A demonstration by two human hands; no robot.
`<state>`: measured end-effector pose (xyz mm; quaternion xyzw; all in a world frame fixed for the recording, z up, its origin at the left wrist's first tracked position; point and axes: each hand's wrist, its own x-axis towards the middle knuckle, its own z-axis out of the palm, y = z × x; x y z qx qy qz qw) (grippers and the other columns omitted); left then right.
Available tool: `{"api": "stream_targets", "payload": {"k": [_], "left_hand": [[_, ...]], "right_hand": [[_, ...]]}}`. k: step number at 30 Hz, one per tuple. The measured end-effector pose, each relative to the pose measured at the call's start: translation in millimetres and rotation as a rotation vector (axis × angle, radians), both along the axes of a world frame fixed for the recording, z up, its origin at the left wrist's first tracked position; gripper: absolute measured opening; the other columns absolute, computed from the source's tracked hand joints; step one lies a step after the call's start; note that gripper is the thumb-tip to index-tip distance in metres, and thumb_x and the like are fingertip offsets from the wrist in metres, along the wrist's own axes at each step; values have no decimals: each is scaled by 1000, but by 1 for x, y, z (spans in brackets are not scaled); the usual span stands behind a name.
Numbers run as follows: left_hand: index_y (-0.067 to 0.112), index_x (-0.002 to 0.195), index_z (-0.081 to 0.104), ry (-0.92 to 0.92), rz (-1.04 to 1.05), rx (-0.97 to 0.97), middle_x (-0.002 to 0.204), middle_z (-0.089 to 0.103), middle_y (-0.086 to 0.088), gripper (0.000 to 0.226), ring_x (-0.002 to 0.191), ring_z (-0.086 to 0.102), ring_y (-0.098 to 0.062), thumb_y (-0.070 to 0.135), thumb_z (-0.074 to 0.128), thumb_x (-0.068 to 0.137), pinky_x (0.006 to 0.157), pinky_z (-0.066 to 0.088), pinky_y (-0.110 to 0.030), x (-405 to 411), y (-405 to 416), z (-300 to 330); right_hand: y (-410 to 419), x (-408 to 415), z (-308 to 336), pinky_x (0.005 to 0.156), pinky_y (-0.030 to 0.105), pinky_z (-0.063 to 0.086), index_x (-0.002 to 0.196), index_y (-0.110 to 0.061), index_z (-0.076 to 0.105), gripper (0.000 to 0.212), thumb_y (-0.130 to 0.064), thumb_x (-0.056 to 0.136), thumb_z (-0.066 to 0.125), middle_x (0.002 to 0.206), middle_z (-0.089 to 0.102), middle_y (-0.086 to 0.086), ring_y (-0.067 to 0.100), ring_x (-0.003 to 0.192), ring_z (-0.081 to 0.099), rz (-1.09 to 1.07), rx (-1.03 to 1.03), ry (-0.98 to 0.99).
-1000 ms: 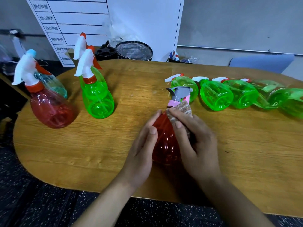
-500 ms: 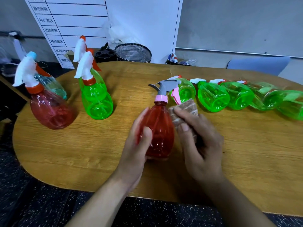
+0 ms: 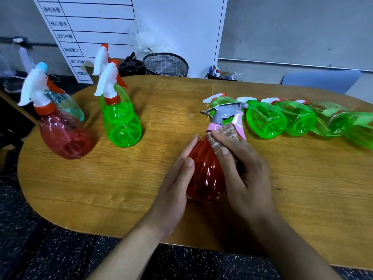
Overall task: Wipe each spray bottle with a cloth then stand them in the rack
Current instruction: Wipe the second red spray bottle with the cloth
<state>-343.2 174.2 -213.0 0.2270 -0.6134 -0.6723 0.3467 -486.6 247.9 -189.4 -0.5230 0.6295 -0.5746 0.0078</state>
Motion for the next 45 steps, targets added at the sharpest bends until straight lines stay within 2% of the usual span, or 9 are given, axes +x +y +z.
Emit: {"api": "stream_targets", "payload": {"k": [5,9,13,17,27,31,36,40,45], "left_hand": [[47,154,50,28,74,16,163,50,6,48,154,44,-21,55,45,107,128,27,-59,0,-4,-2],[43,151,55,80,95,95,158,57,4,47,146,53,-21,46,44,106,127,33,-54,1,-6,4],[42,152,54,23,111,25,161,53,5,49,152,46,-20,53,46,105,128,28,-57,-2,-1,2],[40,151,56,-62,35,-92,160,51,18,44,154,40,-8,45,46,109,130,29,-50,-4,5,0],[37,155,50,143,93,159,152,62,0,48,143,57,-24,43,42,108,124,37,-51,-1,-3,7],[39,153,54,45,115,24,159,55,8,47,152,46,-16,50,42,109,128,32,-50,-2,2,4],[40,149,49,-78,76,-222,154,48,38,42,150,36,10,39,37,109,120,27,-12,-5,5,-3],[43,152,55,-22,131,-30,159,55,11,49,152,45,-14,55,43,106,129,29,-53,-3,-3,-1],[37,152,53,94,129,138,151,64,0,46,141,59,-23,46,43,108,125,36,-52,-1,-2,8]], "right_hand": [[16,10,-8,76,22,51,131,-21,73,30,-21,103,62,101,64,-1,6,87,62,153,15,207],[23,17,-16,83,17,50,126,-21,77,29,-22,100,65,95,62,1,9,85,61,263,-13,465],[19,7,2,78,12,43,130,-19,72,31,-20,101,60,94,59,-3,-1,82,53,90,-81,283],[4,-6,6,95,31,53,134,-15,70,32,-20,105,58,119,73,0,11,111,68,-14,-36,53],[19,21,-16,81,20,51,127,-20,76,30,-19,99,67,96,60,0,13,84,62,229,-27,491],[15,8,0,82,20,50,132,-17,71,31,-19,104,59,102,67,4,7,89,63,22,-69,217],[2,-1,-8,94,35,54,135,-18,70,32,-20,106,56,120,73,-1,15,110,69,9,-18,-51],[15,9,-15,75,29,54,131,-20,73,31,-22,104,59,100,64,3,11,86,63,162,16,160],[18,20,-18,76,22,53,124,-19,78,28,-18,99,66,93,61,1,13,80,61,253,-10,416]]}}
